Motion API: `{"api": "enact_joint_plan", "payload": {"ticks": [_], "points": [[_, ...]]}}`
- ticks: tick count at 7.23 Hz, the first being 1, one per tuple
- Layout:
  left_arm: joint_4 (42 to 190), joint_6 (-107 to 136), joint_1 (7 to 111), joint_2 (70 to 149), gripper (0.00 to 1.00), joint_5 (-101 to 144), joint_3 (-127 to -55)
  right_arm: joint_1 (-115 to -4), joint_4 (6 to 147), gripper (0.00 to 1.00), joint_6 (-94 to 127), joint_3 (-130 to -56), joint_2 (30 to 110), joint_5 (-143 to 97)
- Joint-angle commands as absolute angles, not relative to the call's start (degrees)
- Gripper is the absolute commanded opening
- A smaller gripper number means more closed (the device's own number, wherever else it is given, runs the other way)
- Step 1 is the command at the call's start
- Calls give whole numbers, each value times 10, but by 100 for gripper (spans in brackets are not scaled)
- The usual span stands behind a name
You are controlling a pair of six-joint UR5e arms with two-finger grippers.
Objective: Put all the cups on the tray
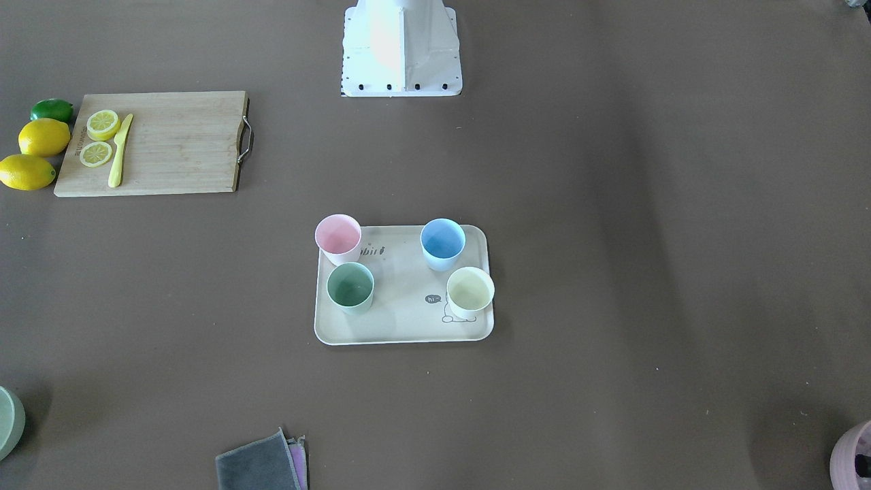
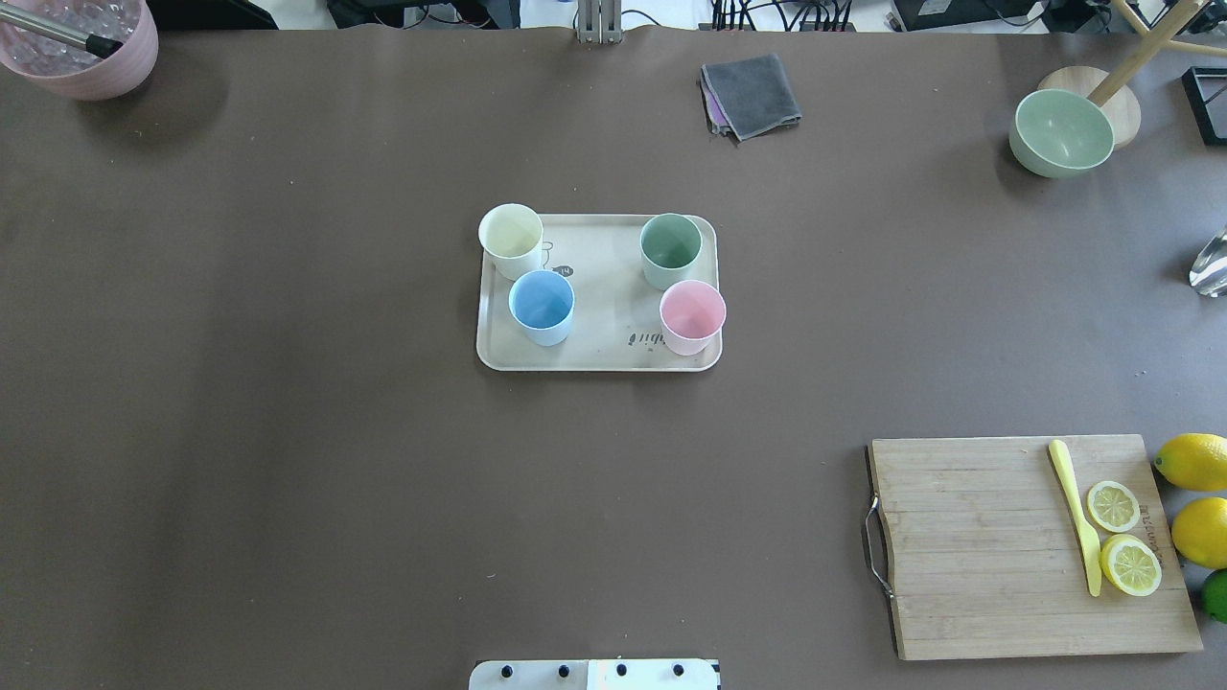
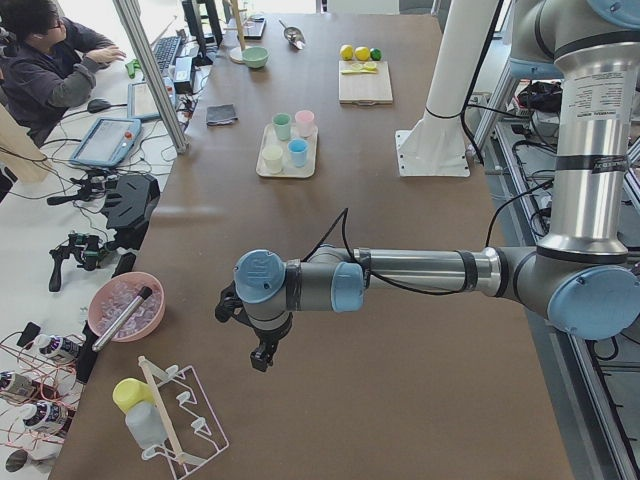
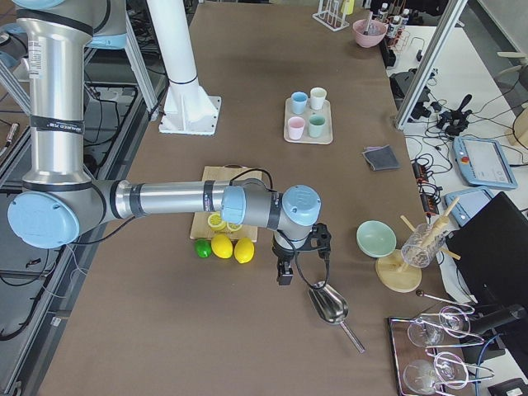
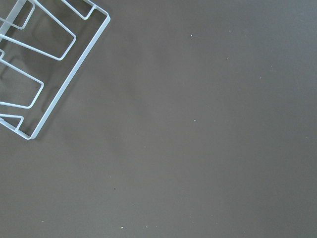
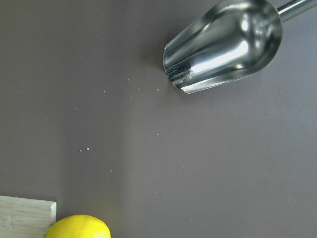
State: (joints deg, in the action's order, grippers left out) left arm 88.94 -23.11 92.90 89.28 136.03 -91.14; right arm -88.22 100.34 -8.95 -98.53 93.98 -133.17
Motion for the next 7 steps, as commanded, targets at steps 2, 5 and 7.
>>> {"api": "enact_joint_plan", "payload": {"ticks": [2, 5, 7], "points": [[890, -231, 929, 894, 98, 1360, -911, -881, 1003, 100, -90, -985, 940, -1331], [890, -230, 929, 895, 98, 1360, -911, -875, 973, 100, -87, -981, 940, -1329], [890, -230, 929, 895, 98, 1360, -911, -874, 973, 100, -87, -981, 940, -1329]]}}
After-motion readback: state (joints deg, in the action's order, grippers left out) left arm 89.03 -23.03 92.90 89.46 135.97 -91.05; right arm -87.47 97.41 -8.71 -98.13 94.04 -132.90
